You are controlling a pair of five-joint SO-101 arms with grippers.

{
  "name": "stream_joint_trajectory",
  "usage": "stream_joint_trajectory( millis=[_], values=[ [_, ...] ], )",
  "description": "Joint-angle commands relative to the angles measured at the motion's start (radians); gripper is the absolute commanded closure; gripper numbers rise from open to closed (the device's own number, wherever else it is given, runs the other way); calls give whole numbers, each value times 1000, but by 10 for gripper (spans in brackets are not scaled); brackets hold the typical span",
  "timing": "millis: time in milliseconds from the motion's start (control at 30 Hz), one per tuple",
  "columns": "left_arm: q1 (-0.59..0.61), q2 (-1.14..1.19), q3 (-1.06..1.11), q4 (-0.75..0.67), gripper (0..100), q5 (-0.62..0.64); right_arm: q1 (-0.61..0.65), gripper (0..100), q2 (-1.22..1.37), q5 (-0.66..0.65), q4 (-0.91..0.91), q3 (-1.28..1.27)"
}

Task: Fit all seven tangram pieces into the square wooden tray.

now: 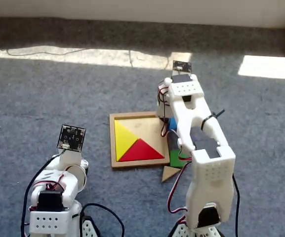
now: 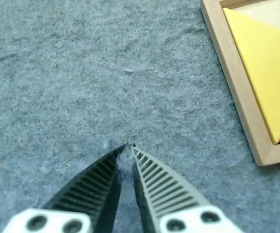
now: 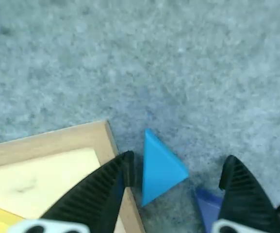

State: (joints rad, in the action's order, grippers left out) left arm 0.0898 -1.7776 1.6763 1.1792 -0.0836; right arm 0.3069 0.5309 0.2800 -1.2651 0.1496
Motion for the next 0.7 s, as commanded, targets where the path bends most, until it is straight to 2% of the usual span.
stream_joint_trajectory(
  millis=[0, 200, 400, 667],
  values=[
    [15, -41, 21, 5, 994, -3, 7, 709, -8, 0, -4, 58],
    [15, -41, 21, 5, 994, -3, 7, 721, -7, 0, 36, 51],
    [15, -41, 21, 5, 994, -3, 7, 841, -7, -92, 77, 48],
    [15, -41, 21, 5, 994, -3, 7, 837, -8, -91, 22, 48]
  ],
)
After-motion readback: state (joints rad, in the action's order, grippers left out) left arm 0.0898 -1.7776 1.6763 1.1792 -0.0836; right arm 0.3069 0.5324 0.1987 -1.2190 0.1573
